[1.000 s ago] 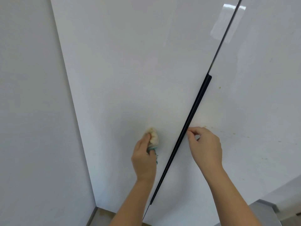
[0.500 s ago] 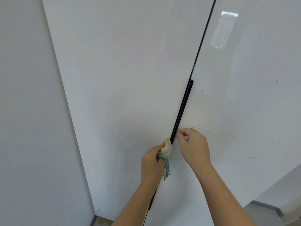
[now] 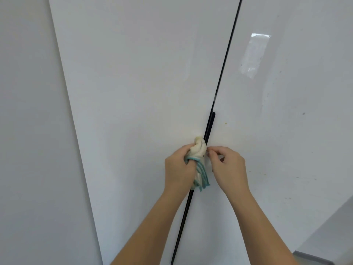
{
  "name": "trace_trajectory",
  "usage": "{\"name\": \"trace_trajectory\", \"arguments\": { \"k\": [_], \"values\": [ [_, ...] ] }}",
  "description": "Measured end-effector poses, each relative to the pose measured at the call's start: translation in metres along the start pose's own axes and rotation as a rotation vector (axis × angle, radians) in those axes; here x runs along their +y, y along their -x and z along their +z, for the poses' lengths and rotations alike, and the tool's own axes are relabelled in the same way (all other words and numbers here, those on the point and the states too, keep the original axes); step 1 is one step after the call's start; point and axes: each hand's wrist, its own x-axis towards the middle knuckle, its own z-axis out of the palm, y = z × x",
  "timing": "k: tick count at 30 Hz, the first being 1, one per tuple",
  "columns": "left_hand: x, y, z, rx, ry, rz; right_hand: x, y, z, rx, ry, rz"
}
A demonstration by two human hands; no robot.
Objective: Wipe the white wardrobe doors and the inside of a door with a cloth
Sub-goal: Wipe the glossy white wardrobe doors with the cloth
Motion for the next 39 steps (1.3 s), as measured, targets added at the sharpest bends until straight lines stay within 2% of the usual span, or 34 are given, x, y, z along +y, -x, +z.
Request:
{"name": "trace_trajectory", "arguments": {
  "k": [12, 14, 18, 22, 26, 32, 37, 39],
  "values": [
    [0.072, -0.052, -0.007, -0.005, -0.065, 0.198, -0.030, -0.022, -0.034, 0.107, -0.168, -0.043],
    [0.075, -0.051, -0.009, -0.001, -0.141, 0.329, -0.029, -0.020, -0.039, 0.120, -0.190, -0.046],
    [0.056, -0.046, -0.001, 0.039, -0.463, 0.706, -0.028, -0.017, -0.047, 0.149, -0.225, -0.043],
    [0.019, -0.038, 0.003, 0.094, -0.614, 0.869, -0.022, -0.014, -0.050, 0.161, -0.239, -0.029],
    [-0.017, -0.027, -0.003, 0.063, -0.610, 0.890, -0.011, -0.008, -0.041, 0.139, -0.242, 0.007],
    [-0.076, 0.003, -0.015, -0.095, -0.688, 0.868, 0.012, 0.009, -0.018, 0.070, -0.234, 0.076],
    [-0.101, 0.017, -0.023, -0.244, -0.731, 0.791, 0.024, 0.030, 0.009, 0.026, -0.204, 0.121],
    [-0.110, 0.023, -0.033, -0.291, -0.723, 0.708, 0.024, 0.038, 0.017, 0.017, -0.194, 0.138]
  ]
}}
